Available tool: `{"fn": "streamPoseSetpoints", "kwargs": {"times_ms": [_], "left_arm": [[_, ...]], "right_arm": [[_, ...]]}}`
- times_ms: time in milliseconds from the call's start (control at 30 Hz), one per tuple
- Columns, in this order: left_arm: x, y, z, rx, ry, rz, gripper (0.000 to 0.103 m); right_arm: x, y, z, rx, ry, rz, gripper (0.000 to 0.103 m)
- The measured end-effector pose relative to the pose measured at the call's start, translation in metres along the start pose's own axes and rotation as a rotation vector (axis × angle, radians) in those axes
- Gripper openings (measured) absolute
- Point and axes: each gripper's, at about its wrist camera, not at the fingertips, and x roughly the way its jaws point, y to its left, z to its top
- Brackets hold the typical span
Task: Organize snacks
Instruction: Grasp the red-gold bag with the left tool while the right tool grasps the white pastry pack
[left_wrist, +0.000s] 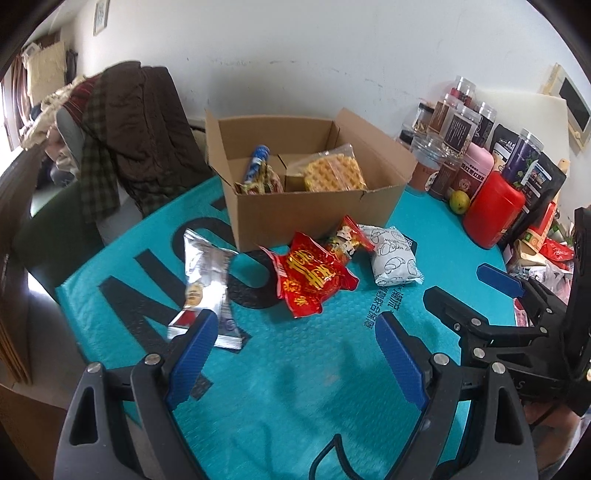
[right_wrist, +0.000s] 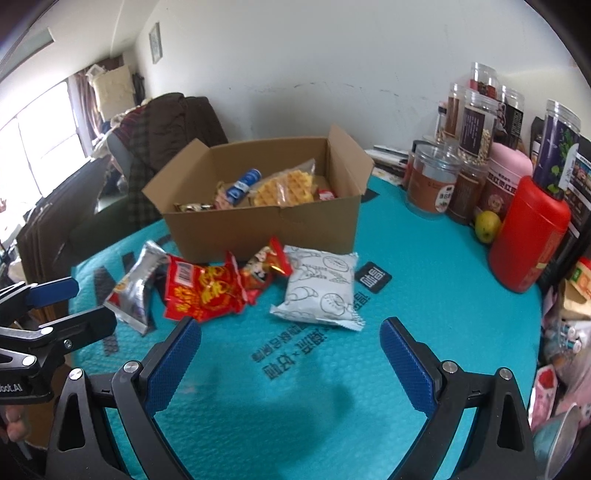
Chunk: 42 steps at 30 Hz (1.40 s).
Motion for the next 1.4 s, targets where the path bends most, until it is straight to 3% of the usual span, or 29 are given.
{"fn": "streamPoseSetpoints", "kwargs": {"times_ms": [600,900,1067,1167,1233,1333,1400], "left_arm": [[0.081,-0.010,0.039,-0.020,0.092,-0.024,0.088],[0.111,0.000,0.038,-0.059,0.167,0.016,0.088],[0.129,0.008,0.032,-0.118,0.235,-0.047,0.088],[0.130,0.004,0.032,-0.110,0.234,-0.044,0.088],[0.132,-0.001,0.032,-0.075,0.222,-0.039,0.088],[0.137,-0.006,0.030,-0.061,0.222,-0.057,0.086],[0.138,-0.008,0.031,-0.063,0.205,-0.086,0.069]], "right_arm": [[0.066,-0.031,0.023,-0.008,0.071,-0.063,0.099],[0.094,-0.035,0.027,-0.014,0.115,-0.062,0.099],[0.107,-0.038,0.021,0.006,0.146,-0.037,0.099],[0.115,-0.042,0.016,0.027,0.170,-0.022,0.099],[0.116,-0.043,0.014,0.031,0.175,-0.021,0.097],[0.117,-0.044,0.009,0.033,0.186,0.002,0.086],[0.117,-0.044,0.007,0.032,0.188,0.012,0.077]]}}
